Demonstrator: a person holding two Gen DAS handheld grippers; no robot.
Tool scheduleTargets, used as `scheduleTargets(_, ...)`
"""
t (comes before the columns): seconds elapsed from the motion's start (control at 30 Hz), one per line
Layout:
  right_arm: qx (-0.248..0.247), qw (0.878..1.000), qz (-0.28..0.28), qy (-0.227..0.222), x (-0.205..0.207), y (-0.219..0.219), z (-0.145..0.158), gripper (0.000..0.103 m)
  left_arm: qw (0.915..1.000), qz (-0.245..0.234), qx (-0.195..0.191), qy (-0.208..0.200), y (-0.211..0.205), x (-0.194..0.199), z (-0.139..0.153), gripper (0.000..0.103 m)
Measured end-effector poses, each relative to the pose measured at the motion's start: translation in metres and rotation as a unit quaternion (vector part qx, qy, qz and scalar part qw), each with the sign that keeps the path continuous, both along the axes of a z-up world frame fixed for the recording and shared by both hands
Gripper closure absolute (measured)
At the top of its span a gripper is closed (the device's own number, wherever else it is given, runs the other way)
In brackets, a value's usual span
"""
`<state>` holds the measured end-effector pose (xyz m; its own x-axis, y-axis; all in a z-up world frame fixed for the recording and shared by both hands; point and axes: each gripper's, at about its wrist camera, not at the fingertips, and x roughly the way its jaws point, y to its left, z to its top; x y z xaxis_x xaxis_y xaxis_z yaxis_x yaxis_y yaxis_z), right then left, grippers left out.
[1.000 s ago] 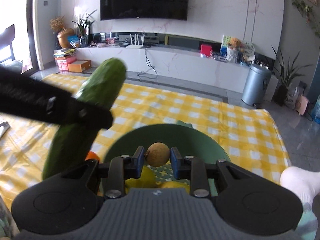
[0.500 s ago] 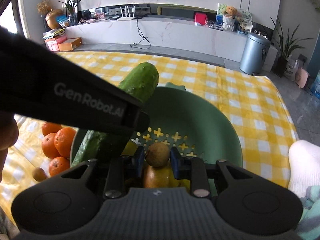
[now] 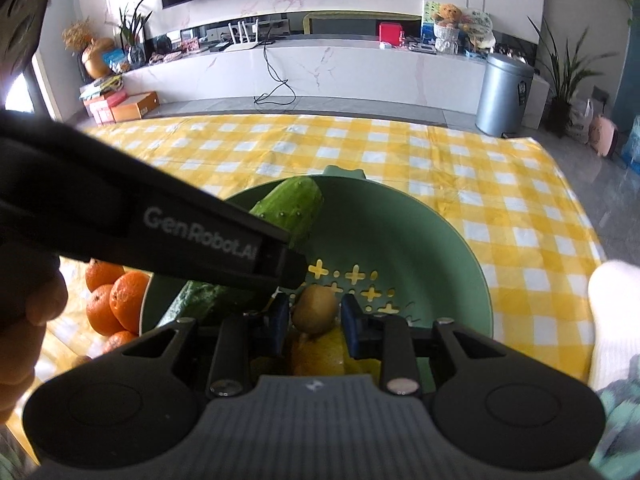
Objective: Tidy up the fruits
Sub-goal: 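Carry the cucumber and kiwi over the colander with both grippers, then open both grippers to drop the cucumber and kiwi into the colander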
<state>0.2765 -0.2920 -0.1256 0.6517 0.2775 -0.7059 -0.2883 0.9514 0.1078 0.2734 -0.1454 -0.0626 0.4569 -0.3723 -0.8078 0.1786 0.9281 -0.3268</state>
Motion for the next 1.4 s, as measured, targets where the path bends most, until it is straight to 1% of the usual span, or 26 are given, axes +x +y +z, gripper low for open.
scheduleTargets(0.03,0.005,1.0,-0.002,0.001,0.0,-0.001,0.0,0.077,1.0,0.004,-0.005,0.002,0.002,0.0,0.0,0.059)
scheduleTargets(0.1,0.004,1.0,-0.004,0.002,-0.002,0.001,0.0,0.077,1.0,0.007,-0.002,0.001,0.003,0.0,0.0,0.059)
scheduleTargets(0.17,-0.008,1.0,0.0,-0.003,-0.003,0.005,-0.001,0.077,1.0,0.005,0.002,-0.003,0.005,-0.001,0.001,0.053)
scheduleTargets(0.2,-0.016,1.0,0.004,-0.007,-0.003,0.007,-0.001,0.075,1.0,0.005,0.003,-0.001,0.006,0.0,0.0,0.052)
scheduleTargets(0.23,-0.023,1.0,0.008,-0.012,-0.005,0.011,-0.001,0.069,1.0,0.007,0.003,0.003,0.007,0.0,-0.001,0.051)
scheduleTargets(0.33,-0.05,0.998,0.017,-0.029,-0.01,0.017,-0.002,0.068,0.9999,0.014,0.006,0.008,0.01,-0.001,-0.002,0.049)
scheduleTargets(0.4,-0.056,0.998,0.017,-0.033,-0.01,0.016,-0.001,0.067,0.9998,0.018,0.007,0.006,0.012,-0.002,-0.001,0.046)
scheduleTargets(0.47,-0.055,0.998,0.012,-0.034,-0.01,0.015,0.001,0.063,0.9998,0.02,0.006,0.0,0.014,-0.004,0.002,0.044)
scheduleTargets(0.53,-0.045,0.998,0.005,-0.039,-0.011,0.01,0.004,0.056,0.9998,0.019,0.007,-0.006,0.014,-0.007,0.006,0.044)
scheduleTargets(0.57,-0.039,0.998,0.002,-0.041,-0.011,0.007,0.007,0.054,0.9997,0.019,0.009,-0.011,0.015,-0.009,0.009,0.043)
scheduleTargets(0.63,-0.032,0.998,-0.005,-0.051,-0.014,0.004,0.011,0.048,0.9995,0.018,0.01,-0.023,0.015,-0.013,0.016,0.042)
scheduleTargets(0.7,-0.029,0.998,-0.011,-0.062,-0.019,0.002,0.015,0.044,0.9991,0.014,0.01,-0.038,0.016,-0.018,0.023,0.04)
scheduleTargets(0.73,-0.028,0.997,-0.014,-0.066,-0.021,0.003,0.015,0.042,0.999,0.008,0.006,-0.044,0.017,-0.02,0.027,0.038)
scheduleTargets(0.8,-0.025,0.997,-0.02,-0.076,-0.025,0.002,0.016,0.038,0.9983,0.003,-0.001,-0.058,0.02,-0.027,0.035,0.037)
scheduleTargets(0.87,-0.019,0.996,-0.027,-0.083,-0.03,0.003,0.016,0.038,0.9975,0.0,-0.008,-0.07,0.022,-0.031,0.042,0.037)
scheduleTargets(1.0,-0.009,0.995,-0.034,-0.096,-0.039,0.006,0.018,0.037,0.9956,-0.009,-0.004,-0.094,0.025,-0.047,0.055,0.037)
scheduleTargets(1.13,0.017,0.993,-0.038,-0.11,-0.05,0.009,0.022,0.035,0.9933,-0.009,-0.002,-0.115,0.033,-0.066,0.066,0.036)
scheduleTargets(1.27,0.042,0.991,-0.04,-0.119,-0.058,0.014,0.024,0.035,0.9899,-0.007,0.025,-0.139,0.043,-0.084,0.075,0.036)
scheduleTargets(1.4,0.04,0.988,-0.033,-0.148,-0.071,0.025,0.027,0.035,0.986,-0.005,0.056,-0.157,0.054,-0.103,0.08,0.036)
